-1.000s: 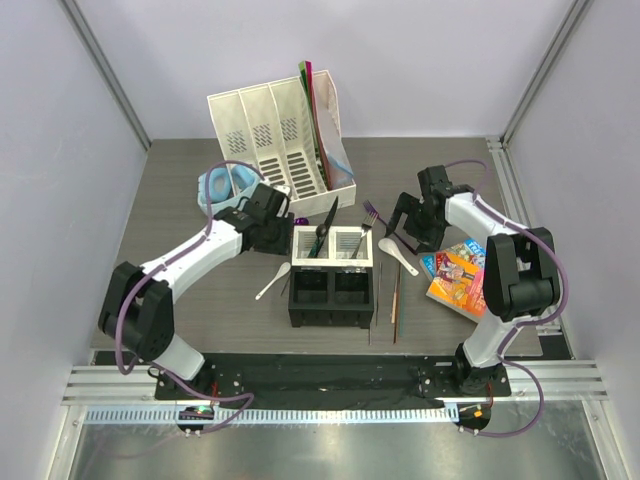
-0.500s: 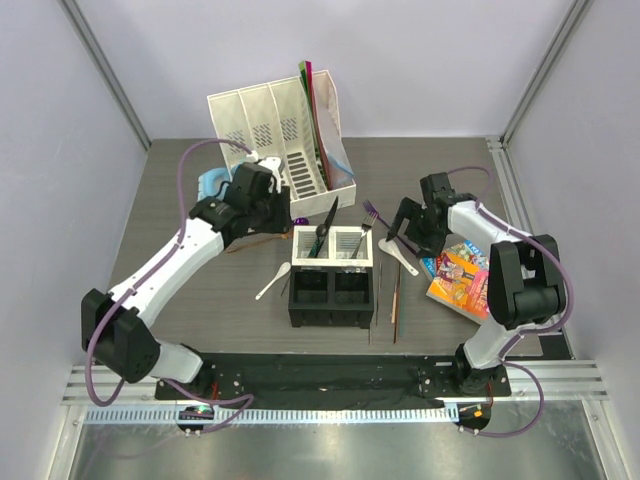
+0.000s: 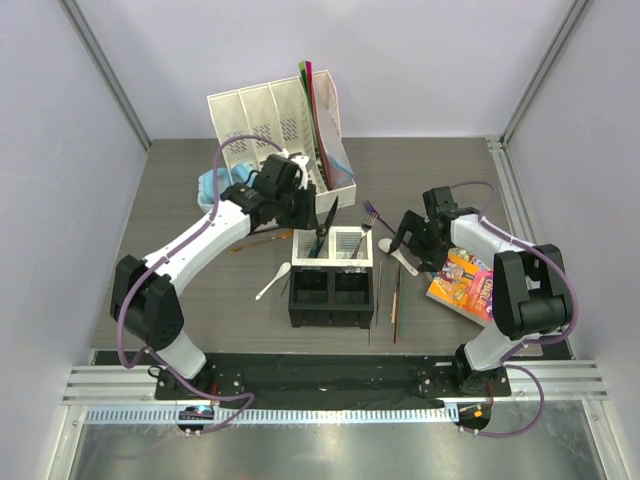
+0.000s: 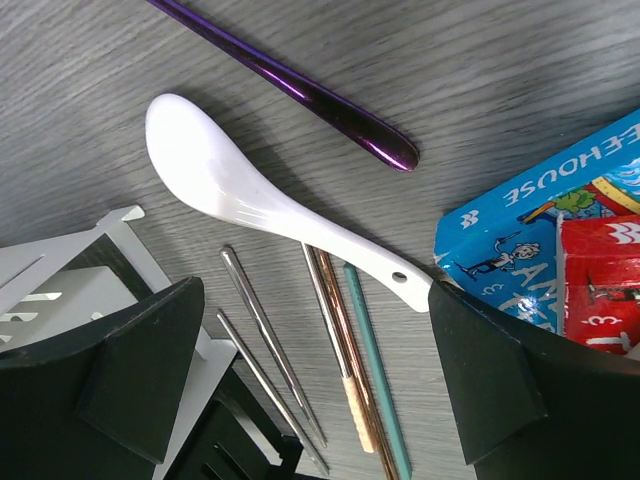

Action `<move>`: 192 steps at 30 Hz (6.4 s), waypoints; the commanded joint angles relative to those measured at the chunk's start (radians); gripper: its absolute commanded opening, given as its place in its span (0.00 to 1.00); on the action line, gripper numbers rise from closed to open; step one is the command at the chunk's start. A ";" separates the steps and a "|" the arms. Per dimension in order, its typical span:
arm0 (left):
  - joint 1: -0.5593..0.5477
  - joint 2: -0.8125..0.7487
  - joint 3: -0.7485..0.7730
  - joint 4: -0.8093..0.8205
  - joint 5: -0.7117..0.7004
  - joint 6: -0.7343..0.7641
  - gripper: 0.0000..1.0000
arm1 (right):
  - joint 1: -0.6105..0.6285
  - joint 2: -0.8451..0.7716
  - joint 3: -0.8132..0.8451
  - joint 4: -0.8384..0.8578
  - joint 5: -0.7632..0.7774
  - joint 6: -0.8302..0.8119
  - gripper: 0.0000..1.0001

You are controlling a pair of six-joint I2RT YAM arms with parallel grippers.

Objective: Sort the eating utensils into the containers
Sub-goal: Pick up the spoon from the storage box, then place the spoon in the storage box, then pick up the spoon from the center of the board.

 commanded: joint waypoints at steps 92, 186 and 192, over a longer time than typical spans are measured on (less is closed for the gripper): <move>-0.109 -0.309 -0.024 -0.240 0.166 0.062 0.00 | -0.042 0.051 0.095 -0.044 -0.042 -0.035 1.00; 0.067 0.030 -0.360 0.012 -0.021 0.121 0.42 | -0.004 -0.092 0.122 -0.033 -0.083 0.109 1.00; 0.068 0.025 -0.384 0.023 -0.030 0.116 0.42 | -0.002 -0.111 0.090 -0.039 -0.086 0.109 1.00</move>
